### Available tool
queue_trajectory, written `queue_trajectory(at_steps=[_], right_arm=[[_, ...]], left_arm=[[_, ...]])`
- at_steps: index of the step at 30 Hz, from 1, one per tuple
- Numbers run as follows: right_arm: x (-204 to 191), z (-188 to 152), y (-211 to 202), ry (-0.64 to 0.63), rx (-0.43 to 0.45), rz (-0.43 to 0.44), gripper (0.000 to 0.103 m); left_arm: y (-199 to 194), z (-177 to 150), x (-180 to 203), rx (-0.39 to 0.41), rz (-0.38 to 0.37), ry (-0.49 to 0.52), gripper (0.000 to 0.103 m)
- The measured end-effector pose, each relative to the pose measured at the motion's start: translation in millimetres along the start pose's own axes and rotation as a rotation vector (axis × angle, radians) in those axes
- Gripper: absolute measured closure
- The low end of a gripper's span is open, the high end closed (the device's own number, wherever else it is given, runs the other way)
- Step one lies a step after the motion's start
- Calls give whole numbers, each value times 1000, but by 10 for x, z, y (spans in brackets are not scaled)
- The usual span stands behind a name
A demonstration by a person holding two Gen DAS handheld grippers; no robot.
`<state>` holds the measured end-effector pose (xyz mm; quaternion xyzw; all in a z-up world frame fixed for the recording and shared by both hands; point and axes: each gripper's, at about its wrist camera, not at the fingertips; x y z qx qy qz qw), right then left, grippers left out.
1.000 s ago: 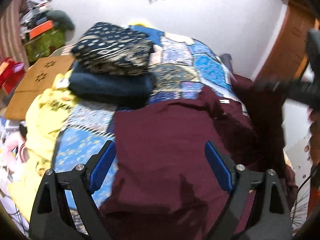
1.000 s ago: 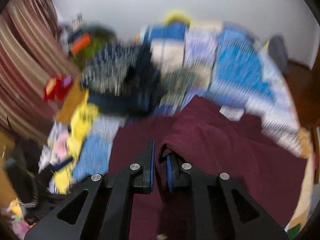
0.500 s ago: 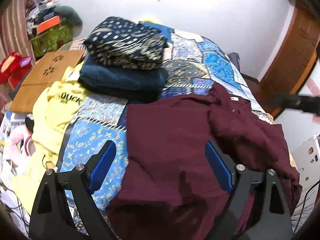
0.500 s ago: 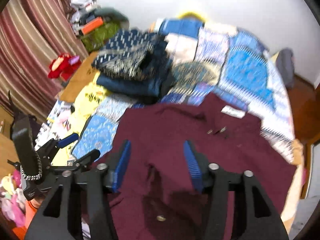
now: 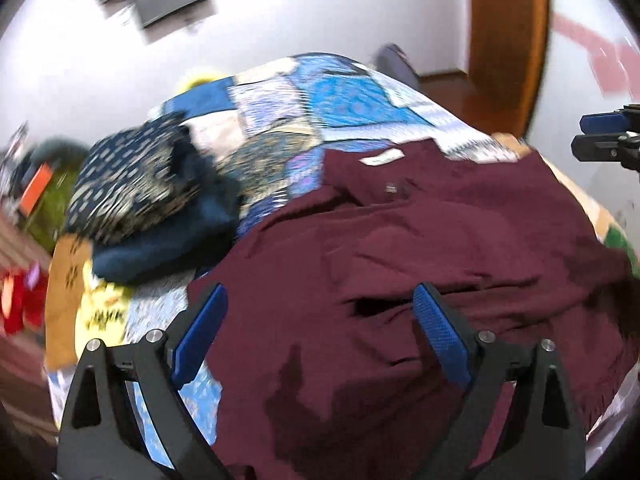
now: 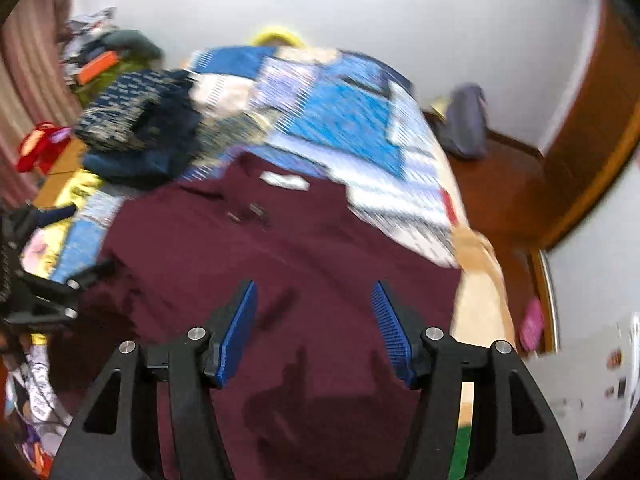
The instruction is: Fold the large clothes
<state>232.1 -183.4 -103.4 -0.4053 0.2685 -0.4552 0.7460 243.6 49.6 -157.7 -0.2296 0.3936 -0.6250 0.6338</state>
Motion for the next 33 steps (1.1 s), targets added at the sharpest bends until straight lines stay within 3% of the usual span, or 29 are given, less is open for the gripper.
queue_trajectory(at_steps=[6, 12, 23, 29, 33], right_arm=[[494, -441, 286, 157, -95, -32, 47], [707, -789, 488, 269, -162, -8, 47], [722, -1057, 644, 372, -138, 1, 46], [744, -1082, 658, 381, -134, 7, 46], [759, -1122, 653, 391, -131, 12, 46]], left_arm=[[177, 189, 600, -18, -111, 156, 8], [600, 70, 962, -145, -104, 287, 5], [566, -19, 914, -173, -143, 283, 3], [715, 70, 1059, -173, -100, 322, 0], [898, 189, 1056, -200, -122, 276, 0]])
Point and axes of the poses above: each gripper's, at about its wrist camera, not at the fingertips, and y roughly the way its jaws point, x to its right, z to its top, and after that the axes turned 3 degrees about z, right-handed
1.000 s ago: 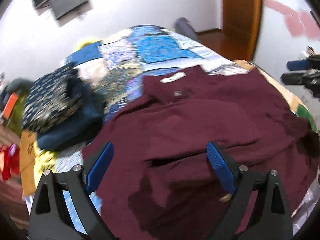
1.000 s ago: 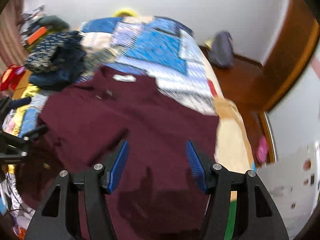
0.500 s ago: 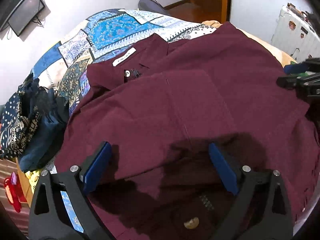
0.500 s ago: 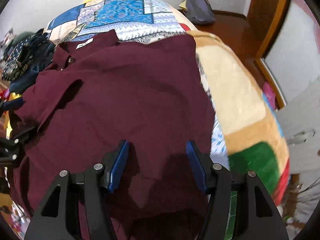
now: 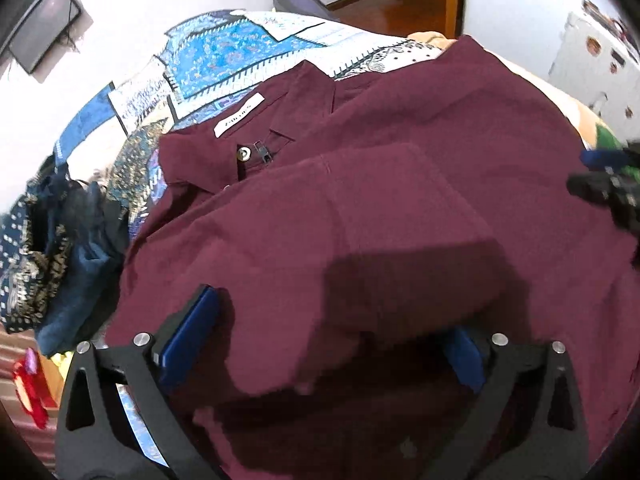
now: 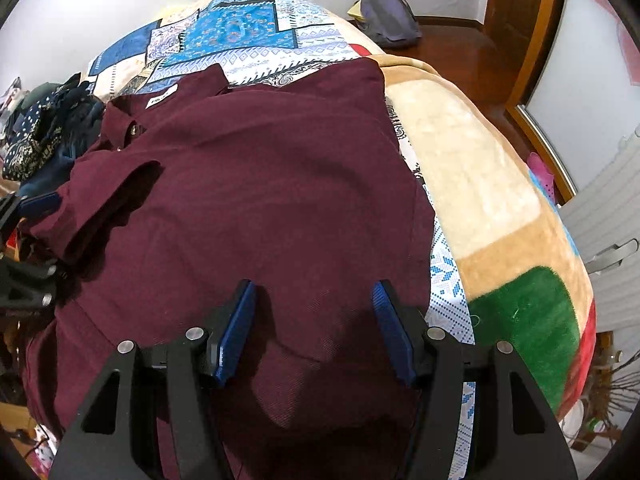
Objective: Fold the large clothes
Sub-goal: 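Grasp the shirt's side edge with the left gripper and lift it, then fold the side edge inward over the shirt with the left gripper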
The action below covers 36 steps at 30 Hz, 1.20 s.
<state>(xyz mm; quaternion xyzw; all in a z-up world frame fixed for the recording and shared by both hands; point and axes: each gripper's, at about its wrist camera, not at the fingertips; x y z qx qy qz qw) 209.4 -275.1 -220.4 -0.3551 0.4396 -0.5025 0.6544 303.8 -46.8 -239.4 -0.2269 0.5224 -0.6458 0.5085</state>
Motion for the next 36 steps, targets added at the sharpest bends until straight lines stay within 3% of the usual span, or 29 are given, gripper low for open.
queue_trajectory(at_steps=[1, 2, 3, 4, 6, 9, 13, 17, 22, 26, 31, 34, 36], right_arm=[[8, -5, -5, 3, 1, 1, 46], [9, -11, -9, 5, 4, 2, 46], [11, -21, -17, 5, 10, 2, 46], [10, -27, -19, 5, 11, 0, 46], [17, -19, -32, 8, 9, 1, 46], [-5, 49, -99, -3, 11, 6, 46], [-56, 199, -306, -16, 80, 5, 46], [-120, 326, -427, -12, 130, 10, 46], [-259, 349, -312, -21, 115, 10, 46], [-376, 320, -137, -48, 58, 4, 46], [-513, 259, 57, -94, -11, -29, 46], [-556, 276, 24, -125, 1, -67, 46], [-575, 320, -70, -140, 27, -73, 46]], left_arm=[[27, 30, -26, 1, -14, -18, 1], [38, 48, -51, 5, -40, -33, 10], [28, 64, -90, 13, -127, -49, 32], [14, 68, -109, 18, -179, -59, 43], [-67, 68, -210, 42, -250, -103, 84], [-258, 44, -444, 104, -271, -189, 87], [-673, -17, -933, 226, -270, -348, 88], [-1171, -239, -1552, 357, -216, -528, 91], [-1436, -647, -2059, 420, -103, -658, 93], [-1302, -1113, -2344, 385, -78, -773, 94], [-813, -1630, -2400, 259, -86, -869, 94], [-484, -1882, -2369, 136, -77, -898, 85], [-321, -2065, -2387, 66, -84, -938, 70]])
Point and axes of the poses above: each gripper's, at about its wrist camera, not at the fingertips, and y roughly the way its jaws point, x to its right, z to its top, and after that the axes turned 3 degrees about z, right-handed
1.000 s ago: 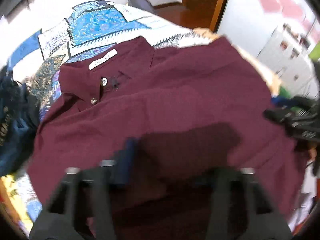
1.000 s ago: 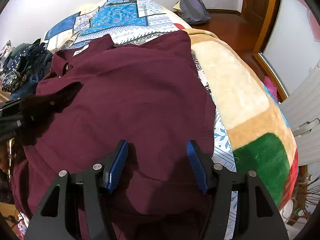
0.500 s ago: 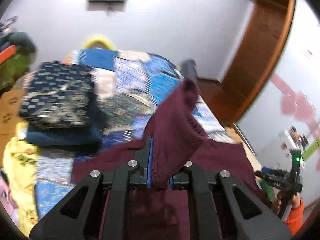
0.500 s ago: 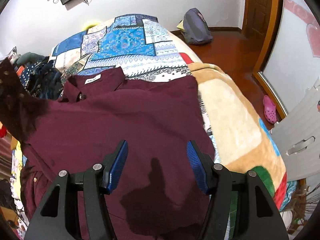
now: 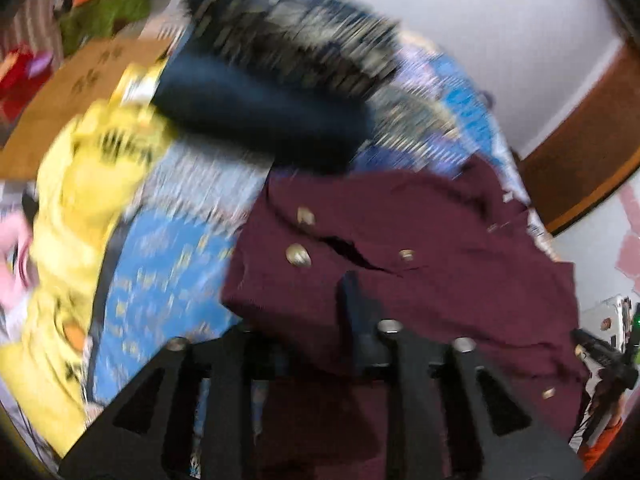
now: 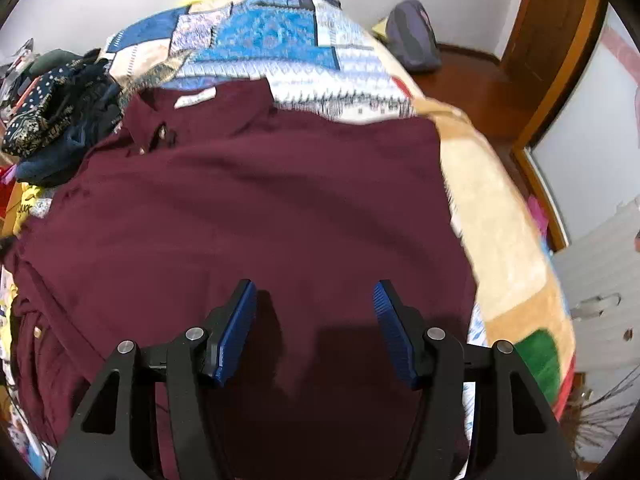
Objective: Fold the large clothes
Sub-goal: 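Fold the side edge inward over the shirt with the left gripper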
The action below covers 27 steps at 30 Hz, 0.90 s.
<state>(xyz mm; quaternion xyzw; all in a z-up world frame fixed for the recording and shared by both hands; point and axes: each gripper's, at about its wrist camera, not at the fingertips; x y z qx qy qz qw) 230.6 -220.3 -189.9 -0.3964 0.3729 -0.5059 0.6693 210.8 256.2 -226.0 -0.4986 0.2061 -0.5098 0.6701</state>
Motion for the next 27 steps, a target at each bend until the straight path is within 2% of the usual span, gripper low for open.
queue_trajectory(at_steps=[4, 7, 12, 15, 19, 23, 27], right_arm=[[53, 137, -186, -13, 59, -12, 46], [138, 269, -296, -11, 95, -21, 46], [349, 524, -382, 4, 152, -61, 46], [474, 666, -308, -1, 160, -134, 46], [682, 830, -47, 16, 100, -143, 46], [907, 867, 335, 99, -7, -29, 46], [1068, 809, 726, 202, -106, 56, 46]], left_arm=[[19, -59, -183, -17, 85, -23, 66], [-101, -3, -267, 24, 101, -35, 50], [-270, 275, -278, 107, 132, -48, 23], [-232, 462, -265, 112, 118, -61, 21], [-3, 620, -208, 71, 80, -42, 21], [390, 630, -164, -22, 29, -24, 21], [823, 569, -220, -130, -54, -71, 21]])
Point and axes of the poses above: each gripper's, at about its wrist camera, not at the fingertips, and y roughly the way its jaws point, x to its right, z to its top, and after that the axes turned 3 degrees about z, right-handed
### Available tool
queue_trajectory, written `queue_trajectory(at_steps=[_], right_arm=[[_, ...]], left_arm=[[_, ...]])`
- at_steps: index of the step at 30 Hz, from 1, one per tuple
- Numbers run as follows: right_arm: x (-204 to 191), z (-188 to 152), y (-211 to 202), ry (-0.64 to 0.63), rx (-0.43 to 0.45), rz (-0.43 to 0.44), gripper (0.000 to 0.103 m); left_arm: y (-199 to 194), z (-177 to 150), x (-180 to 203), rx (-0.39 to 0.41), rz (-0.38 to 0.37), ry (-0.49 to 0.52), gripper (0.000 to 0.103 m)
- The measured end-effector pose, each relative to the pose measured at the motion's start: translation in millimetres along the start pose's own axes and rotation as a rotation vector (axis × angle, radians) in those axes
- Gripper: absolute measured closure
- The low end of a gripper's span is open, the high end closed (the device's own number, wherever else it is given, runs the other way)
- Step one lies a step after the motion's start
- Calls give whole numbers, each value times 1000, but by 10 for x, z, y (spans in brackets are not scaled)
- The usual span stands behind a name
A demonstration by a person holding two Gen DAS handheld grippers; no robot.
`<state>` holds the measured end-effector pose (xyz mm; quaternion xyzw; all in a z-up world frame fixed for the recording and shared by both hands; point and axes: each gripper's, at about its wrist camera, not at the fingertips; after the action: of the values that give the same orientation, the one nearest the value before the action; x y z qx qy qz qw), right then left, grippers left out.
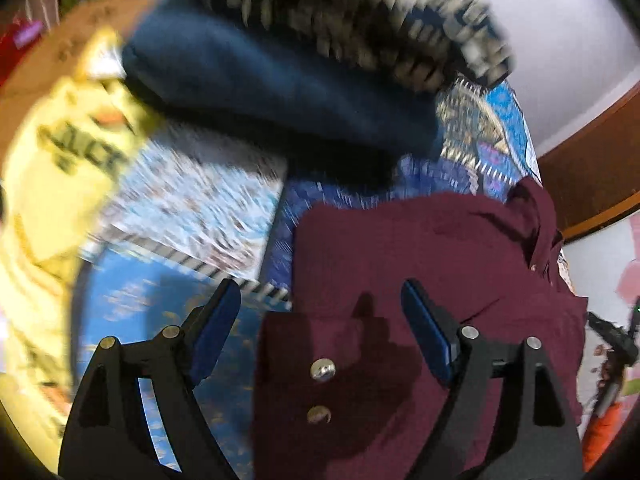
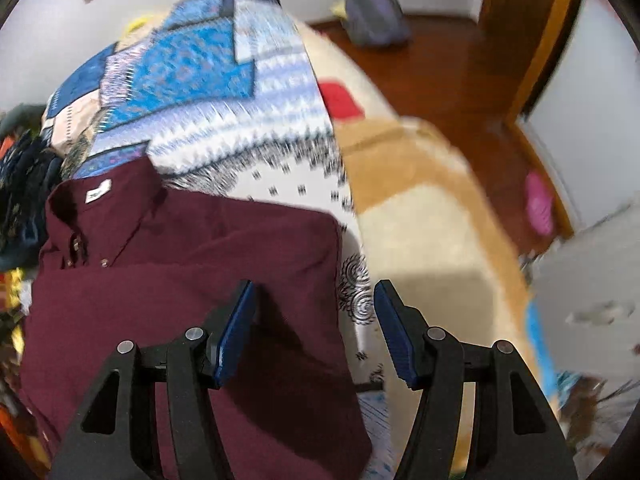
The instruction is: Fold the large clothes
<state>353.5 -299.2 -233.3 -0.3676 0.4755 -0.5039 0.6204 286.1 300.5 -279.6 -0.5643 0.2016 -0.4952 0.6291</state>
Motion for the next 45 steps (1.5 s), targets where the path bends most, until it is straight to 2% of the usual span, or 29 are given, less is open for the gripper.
queue_trajectory(at_steps=[3, 8, 9, 10, 11, 12, 14, 15, 16, 18, 21, 27, 31, 33, 35, 37, 40, 42, 43, 45], right_arm=[[104, 9, 186, 76, -54, 106, 46], [79, 3, 210, 99, -35, 210, 46], [58, -7, 222, 105, -37, 219, 47], [67, 2, 242, 109, -39, 209, 57], [65, -7, 240, 110, -38, 193, 72], [47, -33, 211, 104, -33, 180, 76], [69, -41, 116, 92, 3, 182, 88], [88, -30, 57, 87, 26, 187, 90], [89, -19, 2, 83, 48, 192, 93], [69, 17, -143, 74, 102, 182, 95], [-26, 129, -385, 23, 178, 148, 96], [-280, 458, -762, -58, 295, 107, 96], [-429, 704, -818, -79, 339, 78, 96], [-492, 783, -801, -84, 350, 57, 94], [-547, 860, -729, -102, 319, 13, 88], [-572, 881, -636, -122, 273, -66, 84], [-575, 839, -563, -169, 219, -195, 80], [-559, 761, -570, -195, 213, -226, 75], [-551, 740, -583, -203, 213, -229, 70], [-529, 639, -629, -220, 215, -221, 64]], left_arm=[[256, 3, -70, -81, -123, -54, 21], [377, 89, -122, -73, -209, -113, 21], [384, 102, -100, -65, -205, -115, 32], [374, 111, -66, -56, -189, -108, 42], [366, 113, -13, -53, -169, -89, 61], [364, 106, 41, -55, -156, -73, 75], [319, 89, 158, -29, -95, -30, 82], [270, 81, 246, -9, -46, 5, 89], [227, 76, 348, 7, -4, 36, 91], [47, 65, 585, 60, 62, 114, 92], [-349, 82, 994, 180, 95, 227, 92], [-1016, 364, 1520, 355, 23, 308, 92], [-1165, 678, 1816, 417, 46, 352, 92], [-1145, 854, 1874, 392, 42, 351, 92], [-1093, 929, 1862, 356, 33, 331, 92], [-1001, 943, 1826, 322, 41, 307, 91], [-826, 877, 1573, 258, 75, 252, 84], [-692, 815, 1363, 200, 78, 219, 83], [-654, 772, 1290, 182, 88, 211, 81], [-614, 671, 1124, 163, 123, 195, 61]])
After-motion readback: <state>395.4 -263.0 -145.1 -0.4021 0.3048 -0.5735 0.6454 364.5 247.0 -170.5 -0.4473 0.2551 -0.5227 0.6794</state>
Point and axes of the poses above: each gripper's, at about its wrist camera, not at the fingertips, and y roughly the way its jaws point, x to its right, z to its top, and after that the axes turned 3 degrees about z, right-handed
